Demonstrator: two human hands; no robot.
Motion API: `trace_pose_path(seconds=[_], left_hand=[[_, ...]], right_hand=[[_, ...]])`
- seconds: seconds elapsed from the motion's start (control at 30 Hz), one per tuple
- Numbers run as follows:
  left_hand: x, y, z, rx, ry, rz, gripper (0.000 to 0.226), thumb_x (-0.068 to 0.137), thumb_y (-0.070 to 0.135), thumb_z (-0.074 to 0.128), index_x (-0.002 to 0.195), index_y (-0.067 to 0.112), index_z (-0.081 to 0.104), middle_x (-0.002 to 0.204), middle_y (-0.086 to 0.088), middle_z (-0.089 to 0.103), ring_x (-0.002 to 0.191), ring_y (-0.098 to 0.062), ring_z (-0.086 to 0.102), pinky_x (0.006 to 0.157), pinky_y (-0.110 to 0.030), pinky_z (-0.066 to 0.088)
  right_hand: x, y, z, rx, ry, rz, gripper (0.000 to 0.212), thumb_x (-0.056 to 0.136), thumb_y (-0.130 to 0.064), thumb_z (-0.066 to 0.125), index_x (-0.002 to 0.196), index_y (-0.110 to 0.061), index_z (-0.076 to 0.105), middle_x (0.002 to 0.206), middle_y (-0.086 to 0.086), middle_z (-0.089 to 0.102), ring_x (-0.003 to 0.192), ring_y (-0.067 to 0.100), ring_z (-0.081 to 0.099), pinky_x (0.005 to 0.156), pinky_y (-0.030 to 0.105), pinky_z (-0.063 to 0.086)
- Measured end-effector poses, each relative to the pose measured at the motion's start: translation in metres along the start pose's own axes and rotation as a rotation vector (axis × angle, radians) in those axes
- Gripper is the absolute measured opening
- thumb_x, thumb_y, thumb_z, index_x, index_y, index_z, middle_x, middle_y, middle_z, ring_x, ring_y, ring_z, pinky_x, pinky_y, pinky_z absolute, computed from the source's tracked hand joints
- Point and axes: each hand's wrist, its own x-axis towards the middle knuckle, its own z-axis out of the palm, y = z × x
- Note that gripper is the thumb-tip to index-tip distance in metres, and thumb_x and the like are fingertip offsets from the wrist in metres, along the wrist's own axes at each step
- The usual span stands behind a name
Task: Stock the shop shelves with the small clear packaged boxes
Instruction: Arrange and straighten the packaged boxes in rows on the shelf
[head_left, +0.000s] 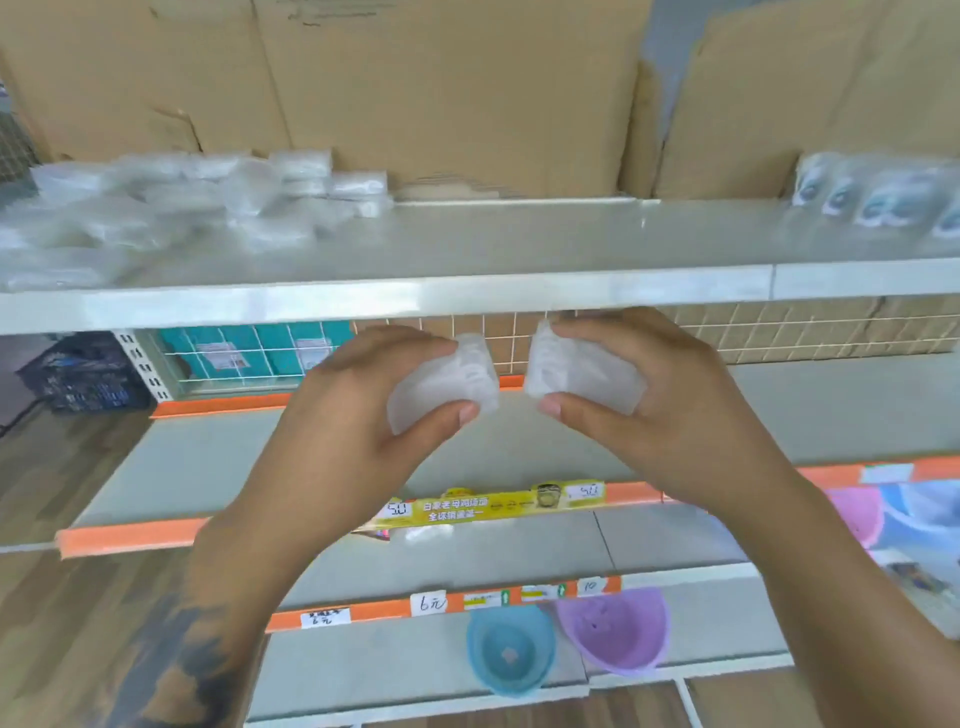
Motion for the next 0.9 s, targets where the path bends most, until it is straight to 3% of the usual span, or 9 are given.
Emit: trace_pose_path(seconds=[0.07, 0.3, 0.53, 0.7, 0.83, 0.9], left_hand=[[-0.015, 0.031, 0.031, -0.036, -0.034, -0.002, 0.044, 0.087, 0.051, 0.07, 0.124, 0.028, 0.07, 0.124, 0.015, 0.066, 0.114, -0.009, 0.06, 0.099, -0.015, 0.04], [-0.063, 0.134, 0.139, -0.195, -0.124, -0.02, 0.048, 0.085, 0.058, 0.065, 0.127, 0.034, 0.067, 0.13, 0.016, 0.062, 0.118, -0.006, 0.059, 0.101, -0.015, 0.042], [-0.092, 0.206, 0.218, -0.323, -0.265, -0.052, 0.044, 0.086, 0.045, 0.072, 0.129, 0.042, 0.062, 0.134, 0.023, 0.058, 0.127, -0.001, 0.053, 0.105, -0.011, 0.036], [-0.081, 0.233, 0.262, -0.312, -0.364, -0.005, 0.045, 0.087, 0.043, 0.072, 0.131, 0.034, 0.065, 0.135, 0.018, 0.059, 0.129, -0.009, 0.055, 0.107, -0.03, 0.044], [-0.055, 0.255, 0.302, -0.347, -0.39, 0.065, 0.045, 0.088, 0.052, 0.065, 0.131, 0.038, 0.062, 0.135, 0.032, 0.052, 0.127, -0.001, 0.052, 0.105, -0.011, 0.035], [-0.036, 0.271, 0.322, -0.371, -0.393, 0.097, 0.046, 0.088, 0.056, 0.062, 0.131, 0.037, 0.063, 0.134, 0.03, 0.053, 0.126, -0.003, 0.054, 0.104, -0.009, 0.034]], right_hand=[[-0.039, 0.019, -0.02, -0.01, 0.023, 0.028, 0.051, 0.08, -0.048, 0.081, 0.126, -0.034, 0.067, 0.121, -0.015, 0.063, 0.115, 0.011, 0.06, 0.102, 0.032, 0.046], [-0.172, 0.078, -0.084, 0.038, 0.123, 0.184, 0.05, 0.078, -0.041, 0.084, 0.124, -0.033, 0.069, 0.121, -0.017, 0.062, 0.115, 0.007, 0.059, 0.099, 0.019, 0.043], [-0.259, 0.124, -0.127, 0.1, 0.171, 0.385, 0.051, 0.078, -0.033, 0.089, 0.125, -0.036, 0.069, 0.129, -0.015, 0.061, 0.124, 0.011, 0.059, 0.1, 0.025, 0.047], [-0.293, 0.155, -0.147, 0.071, 0.222, 0.5, 0.051, 0.077, -0.032, 0.09, 0.123, -0.038, 0.069, 0.13, -0.014, 0.061, 0.123, 0.011, 0.059, 0.1, 0.027, 0.048], [-0.311, 0.186, -0.168, 0.042, 0.254, 0.583, 0.051, 0.076, -0.033, 0.09, 0.122, -0.04, 0.069, 0.131, -0.018, 0.06, 0.123, 0.01, 0.059, 0.099, 0.028, 0.049], [-0.312, 0.206, -0.184, 0.016, 0.288, 0.601, 0.05, 0.075, -0.032, 0.091, 0.121, -0.038, 0.07, 0.129, -0.018, 0.061, 0.122, 0.01, 0.06, 0.098, 0.023, 0.048]])
